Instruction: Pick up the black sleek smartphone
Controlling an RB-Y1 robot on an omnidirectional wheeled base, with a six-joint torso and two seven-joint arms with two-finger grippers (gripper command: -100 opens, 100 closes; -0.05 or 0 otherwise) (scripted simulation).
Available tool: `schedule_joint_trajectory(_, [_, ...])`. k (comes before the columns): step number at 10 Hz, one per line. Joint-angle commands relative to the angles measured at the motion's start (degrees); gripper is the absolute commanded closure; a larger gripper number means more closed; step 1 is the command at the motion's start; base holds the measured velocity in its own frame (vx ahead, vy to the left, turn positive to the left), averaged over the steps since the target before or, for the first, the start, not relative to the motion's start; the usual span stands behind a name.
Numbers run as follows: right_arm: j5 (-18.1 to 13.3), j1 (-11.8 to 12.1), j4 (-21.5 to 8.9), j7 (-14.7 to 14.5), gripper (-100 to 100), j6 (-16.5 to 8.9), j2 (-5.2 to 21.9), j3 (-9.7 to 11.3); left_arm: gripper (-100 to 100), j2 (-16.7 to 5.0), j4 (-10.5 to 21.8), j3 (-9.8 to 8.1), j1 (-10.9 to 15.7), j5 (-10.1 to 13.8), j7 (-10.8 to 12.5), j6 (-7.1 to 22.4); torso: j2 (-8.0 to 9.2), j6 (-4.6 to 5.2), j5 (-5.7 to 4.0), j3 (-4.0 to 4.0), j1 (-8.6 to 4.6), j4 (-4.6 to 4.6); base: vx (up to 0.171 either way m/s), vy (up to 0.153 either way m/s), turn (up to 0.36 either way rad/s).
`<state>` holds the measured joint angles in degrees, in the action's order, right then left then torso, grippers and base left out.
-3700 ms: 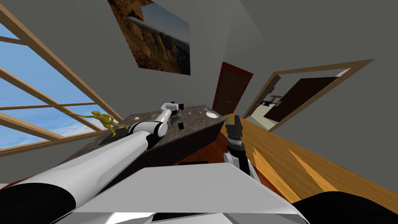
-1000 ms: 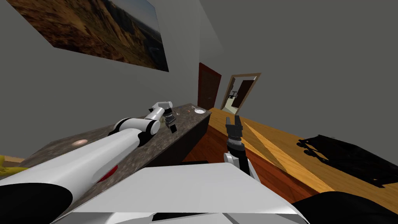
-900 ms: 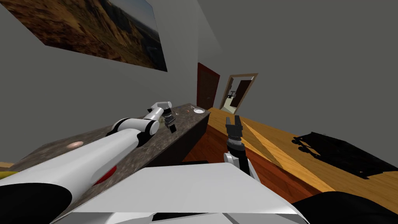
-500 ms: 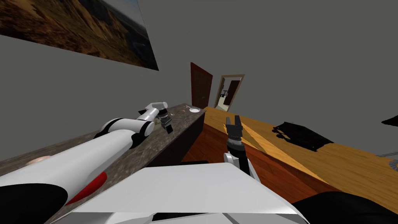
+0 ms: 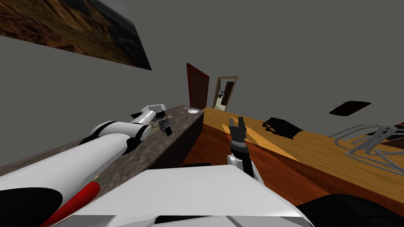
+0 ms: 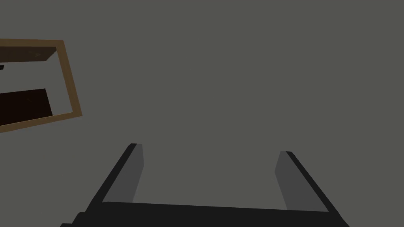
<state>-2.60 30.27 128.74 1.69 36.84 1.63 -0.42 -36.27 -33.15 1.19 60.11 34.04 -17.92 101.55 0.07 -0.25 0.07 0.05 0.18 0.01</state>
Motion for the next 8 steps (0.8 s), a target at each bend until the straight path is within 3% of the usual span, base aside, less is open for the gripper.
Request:
schedule_joint_trajectory(1, [0.0, 0.0, 0.0, 0.0, 0, 0.0, 0.0, 0.0, -100, 0.0, 0.0, 0.0, 0.0, 0.0, 0.0, 0.0, 0.0, 0.0, 0.0, 0.0, 0.0, 0.0, -0.008, 0.004, 0.015])
schedule_joint_trajectory(2, [0.0, 0.0, 0.0, 0.0, 0, 0.0, 0.0, 0.0, 100, -0.03, -0.19, 0.0, -0.08, 0.06, 0.12, 0.14, -0.1, 0.03, -0.01, -0.06, -0.05, -0.03, 0.0, 0.0, 0.0])
schedule_joint_trajectory(6, [0.0, 0.0, 0.0, 0.0, 0, 0.0, 0.0, 0.0, 100, -0.11, -0.15, -0.02, -0.06, 0.03, 0.24, 0.08, -0.18, 0.08, 0.0, -0.12, -0.06, -0.07, 0.0, 0.0, 0.0])
schedule_joint_trajectory(7, [0.0, 0.0, 0.0, 0.0, 0, 0.0, 0.0, 0.0, 0, -0.12, -0.15, -0.02, -0.07, 0.02, 0.27, 0.07, -0.18, 0.1, 0.01, -0.12, -0.05, -0.07, 0.0, 0.0, 0.0])
schedule_joint_trajectory(8, [0.0, 0.0, 0.0, 0.0, 0, 0.0, 0.0, 0.0, 100, 2.42, -0.68, -2.08, 0.92, -2.83, -1.52, 0.83, -0.19, 0.1, 0.01, -0.13, -0.06, -0.07, 0.073, -0.021, 0.306])
